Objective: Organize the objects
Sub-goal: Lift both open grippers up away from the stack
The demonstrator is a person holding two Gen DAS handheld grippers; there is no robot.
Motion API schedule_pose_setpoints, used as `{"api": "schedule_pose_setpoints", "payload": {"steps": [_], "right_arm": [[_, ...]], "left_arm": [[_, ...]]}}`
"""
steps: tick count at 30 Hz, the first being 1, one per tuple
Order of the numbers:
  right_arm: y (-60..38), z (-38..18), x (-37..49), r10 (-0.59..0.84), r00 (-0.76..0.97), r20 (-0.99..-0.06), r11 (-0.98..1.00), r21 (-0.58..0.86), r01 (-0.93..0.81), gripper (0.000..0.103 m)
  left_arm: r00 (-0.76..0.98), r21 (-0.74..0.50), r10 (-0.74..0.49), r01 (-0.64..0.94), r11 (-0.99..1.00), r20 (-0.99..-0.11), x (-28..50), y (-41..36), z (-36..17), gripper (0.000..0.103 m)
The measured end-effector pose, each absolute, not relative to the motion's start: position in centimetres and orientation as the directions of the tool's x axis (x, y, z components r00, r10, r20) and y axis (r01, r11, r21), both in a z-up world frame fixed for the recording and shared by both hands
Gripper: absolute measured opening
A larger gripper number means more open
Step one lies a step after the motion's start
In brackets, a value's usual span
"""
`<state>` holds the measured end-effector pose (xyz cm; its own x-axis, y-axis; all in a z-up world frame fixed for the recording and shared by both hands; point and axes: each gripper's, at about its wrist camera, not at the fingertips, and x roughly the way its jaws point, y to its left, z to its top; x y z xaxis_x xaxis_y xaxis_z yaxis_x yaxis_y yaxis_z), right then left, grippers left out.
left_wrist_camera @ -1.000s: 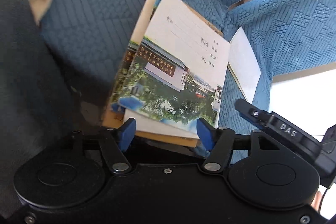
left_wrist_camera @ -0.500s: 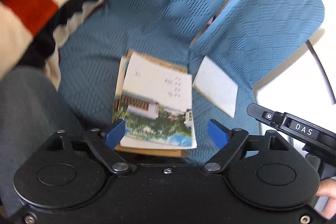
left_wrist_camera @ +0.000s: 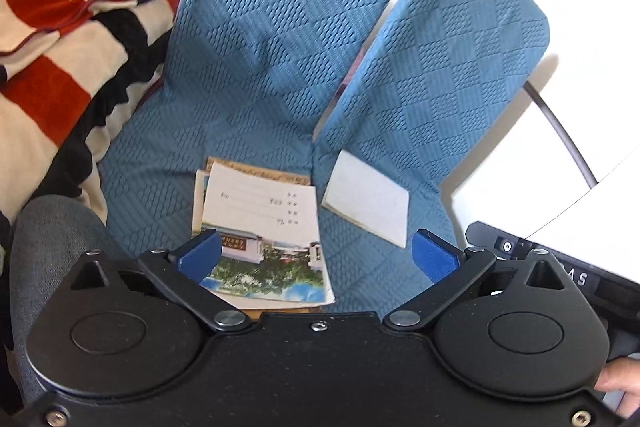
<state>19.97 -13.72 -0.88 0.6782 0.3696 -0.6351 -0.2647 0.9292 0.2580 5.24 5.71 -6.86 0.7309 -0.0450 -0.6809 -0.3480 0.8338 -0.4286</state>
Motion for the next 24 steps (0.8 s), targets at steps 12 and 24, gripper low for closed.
{"api": "schedule_pose_setpoints", "payload": {"steps": [12,24], "right_arm": [[-15.7,-0.5,16.1,0.326,0.735,-0.595,0.945,0.229,-0.234,0.043],[-16.0,-1.3,14.6,0.281,0.776,-0.564,0.959,0.19,-0.21,0.049]], "left_arm": [[0.775,-0.424,-0.041,-0.3,0.854,-0.631,3.4,2.6,-5.7,0.102],[0.785,-0.412,-0.057,-0.261,0.873,-0.617,3.2,0.5,-6.4,0.102]]}}
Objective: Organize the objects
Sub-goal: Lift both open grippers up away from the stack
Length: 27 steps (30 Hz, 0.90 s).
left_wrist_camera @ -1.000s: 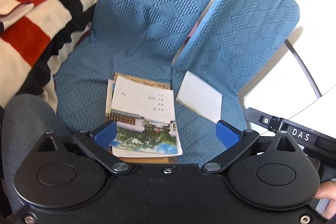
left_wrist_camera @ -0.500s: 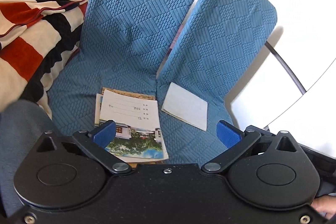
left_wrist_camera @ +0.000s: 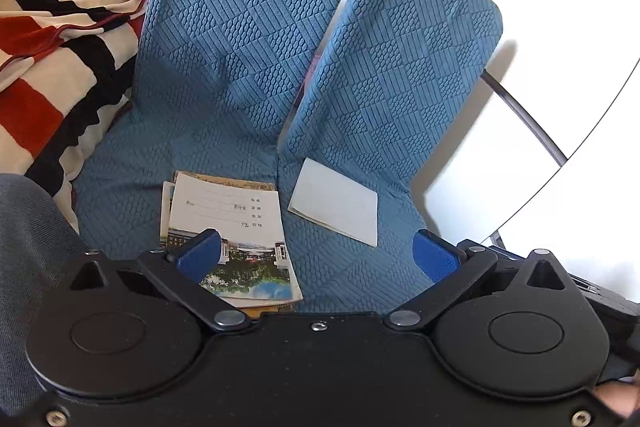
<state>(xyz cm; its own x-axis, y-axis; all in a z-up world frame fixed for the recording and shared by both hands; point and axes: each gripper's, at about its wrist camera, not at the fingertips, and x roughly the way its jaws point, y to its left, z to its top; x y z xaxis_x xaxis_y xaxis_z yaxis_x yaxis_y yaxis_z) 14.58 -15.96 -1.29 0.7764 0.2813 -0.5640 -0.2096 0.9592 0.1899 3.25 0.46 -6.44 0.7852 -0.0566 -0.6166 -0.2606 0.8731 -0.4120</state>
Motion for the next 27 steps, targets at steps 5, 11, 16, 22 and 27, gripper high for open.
{"api": "schedule_pose_setpoints", "payload": {"steps": [5,11,16,22,27], "right_arm": [[-16.4,-2.3,14.4,0.27,0.78,-0.564,0.962,0.192,-0.195,0.06],[-16.8,-3.4,14.6,0.247,0.792,-0.558,0.967,0.198,-0.161,0.083],[-17.1,-4.3,15.1,0.219,0.801,-0.558,0.974,0.178,-0.143,0.09],[-17.7,-6.1,16.7,0.203,0.79,-0.579,0.975,0.197,-0.106,0.09],[-17.9,-7.8,18.7,0.198,0.774,-0.601,0.975,0.199,-0.095,0.09]], "left_arm": [[0.788,-0.427,-0.076,-0.247,0.87,-0.611,3.5,0.4,-7.1,0.102],[0.789,-0.426,-0.086,-0.233,0.874,-0.609,4.1,0.3,-7.7,0.102],[0.786,-0.417,-0.109,-0.2,0.887,-0.609,5.4,-0.3,-8.5,0.102],[0.782,-0.402,-0.127,-0.168,0.9,-0.611,8.0,-0.6,-9.5,0.102],[0.777,-0.402,-0.137,-0.159,0.902,-0.614,10.8,-0.3,-10.9,0.102]]}}
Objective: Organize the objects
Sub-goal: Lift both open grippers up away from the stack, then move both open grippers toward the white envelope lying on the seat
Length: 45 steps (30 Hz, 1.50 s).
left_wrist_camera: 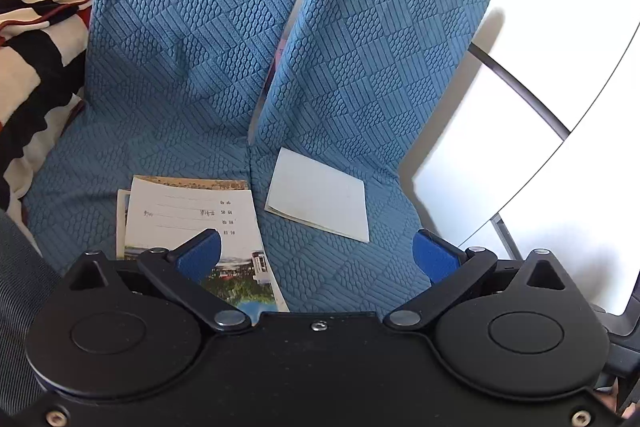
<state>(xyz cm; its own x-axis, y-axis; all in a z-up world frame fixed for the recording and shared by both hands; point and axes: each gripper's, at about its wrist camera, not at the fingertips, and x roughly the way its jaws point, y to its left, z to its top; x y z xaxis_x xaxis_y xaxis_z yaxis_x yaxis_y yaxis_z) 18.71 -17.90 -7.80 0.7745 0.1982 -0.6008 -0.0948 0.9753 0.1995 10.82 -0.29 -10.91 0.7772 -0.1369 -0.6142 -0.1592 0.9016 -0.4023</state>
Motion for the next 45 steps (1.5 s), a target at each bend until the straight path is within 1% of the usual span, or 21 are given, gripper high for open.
{"api": "schedule_pose_setpoints", "payload": {"steps": [10,12,14,18,22,29,37,43,45], "right_arm": [[-18.7,-10.6,22.2,0.188,0.755,-0.628,0.977,0.199,-0.077,0.09],[-19.0,-11.2,22.8,0.18,0.753,-0.633,0.978,0.198,-0.067,0.09],[-19.2,-11.7,23.4,0.173,0.748,-0.641,0.978,0.202,-0.053,0.09],[-19.5,-12.8,24.5,0.168,0.737,-0.655,0.976,0.216,-0.031,0.09],[-19.4,-13.6,25.5,0.174,0.726,-0.666,0.975,0.22,-0.031,0.09],[-19.4,-15.2,27.4,0.184,0.696,-0.694,0.973,0.227,-0.031,0.09],[-20.3,-17.2,29.8,0.183,0.661,-0.728,0.965,0.262,0.023,0.09],[-20.9,-18.6,31.6,0.216,0.638,-0.739,0.944,0.326,0.058,0.087],[-21.1,-19.1,32.2,0.222,0.628,-0.746,0.938,0.34,0.073,0.081]], "left_arm": [[0.766,-0.362,-0.131,-0.14,0.922,-0.63,16.2,-0.1,-14.3,0.102],[0.758,-0.342,-0.125,-0.135,0.93,-0.64,17.1,-0.3,-15.1,0.102],[0.745,-0.297,-0.091,-0.148,0.943,-0.661,18.0,-0.7,-15.8,0.102],[0.74,-0.31,-0.104,-0.147,0.939,-0.664,19.7,-0.3,-17.2,0.102],[0.732,-0.275,-0.088,-0.139,0.951,-0.675,21.5,-0.1,-18.2,0.102],[0.724,-0.307,-0.111,-0.145,0.941,-0.681,23.4,1.2,-19.3,0.102],[0.703,-0.367,-0.167,-0.142,0.919,-0.691,26.4,2.3,-20.4,0.101],[0.67,-0.376,-0.189,-0.143,0.916,-0.717,29.2,2.3,-21.5,0.095],[0.659,-0.371,-0.194,-0.14,0.918,-0.727,30.0,2.3,-21.9,0.09]]}}
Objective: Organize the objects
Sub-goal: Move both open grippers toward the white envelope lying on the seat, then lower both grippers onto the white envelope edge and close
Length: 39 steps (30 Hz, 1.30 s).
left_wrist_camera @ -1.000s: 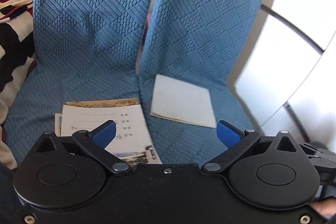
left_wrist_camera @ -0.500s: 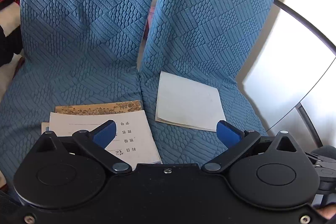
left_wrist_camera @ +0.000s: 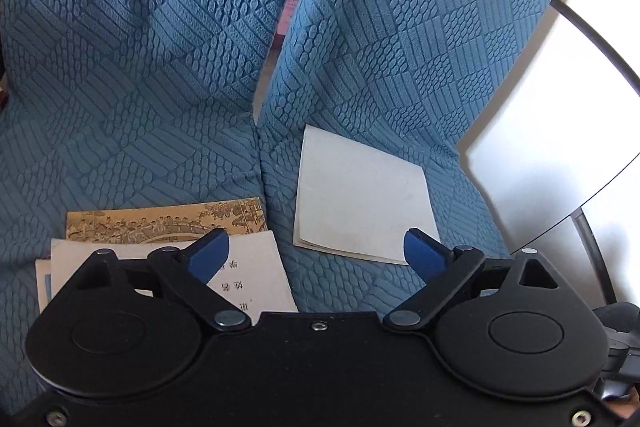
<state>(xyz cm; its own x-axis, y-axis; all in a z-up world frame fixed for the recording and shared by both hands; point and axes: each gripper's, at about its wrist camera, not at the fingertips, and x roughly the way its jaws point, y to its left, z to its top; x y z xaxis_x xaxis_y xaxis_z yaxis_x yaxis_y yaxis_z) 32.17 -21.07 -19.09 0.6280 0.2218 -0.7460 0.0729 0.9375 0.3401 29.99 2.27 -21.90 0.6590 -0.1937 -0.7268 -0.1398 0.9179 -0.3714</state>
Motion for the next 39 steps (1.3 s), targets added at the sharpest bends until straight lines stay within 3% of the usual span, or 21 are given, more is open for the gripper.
{"api": "schedule_pose_setpoints", "payload": {"steps": [15,16,18,21,25,27,29,39], "right_arm": [[-21.9,-21.0,36.1,0.241,0.587,-0.773,0.912,0.387,0.135,0.072],[-22.2,-21.1,36.4,0.248,0.584,-0.773,0.905,0.4,0.146,0.069],[-22.7,-21.5,36.9,0.254,0.574,-0.778,0.893,0.417,0.169,0.053],[-23.4,-22.2,37.6,0.279,0.566,-0.776,0.864,0.46,0.205,0.043],[-24.8,-22.4,38.7,0.257,0.58,-0.773,0.842,0.473,0.258,0.041],[-26.1,-23.1,39.2,0.289,0.566,-0.772,0.795,0.523,0.307,0.042],[-27.2,-23.8,39.6,0.3,0.551,-0.779,0.762,0.543,0.353,0.042],[-28.8,-25.2,40.2,0.229,0.533,-0.814,0.76,0.492,0.425,0.042]], "left_arm": [[0.581,-0.469,-0.293,-0.176,0.865,-0.759,35.2,5.5,-26.2,0.061],[0.577,-0.483,-0.31,-0.171,0.859,-0.755,35.4,5.5,-26.4,0.055],[0.572,-0.513,-0.345,-0.158,0.844,-0.744,35.9,5.6,-26.8,0.046],[0.557,-0.555,-0.397,-0.143,0.819,-0.73,36.8,5.6,-27.6,0.04],[0.527,-0.579,-0.43,-0.151,0.801,-0.733,38.1,5.9,-28.8,0.036],[0.503,-0.576,-0.441,-0.149,0.803,-0.744,38.9,5.9,-29.4,0.025],[0.481,-0.577,-0.452,-0.146,0.804,-0.751,39.5,5.8,-29.9,0.021],[0.424,-0.478,-0.385,-0.138,0.867,-0.82,40.8,4.3,-31.4,0.019]]}}
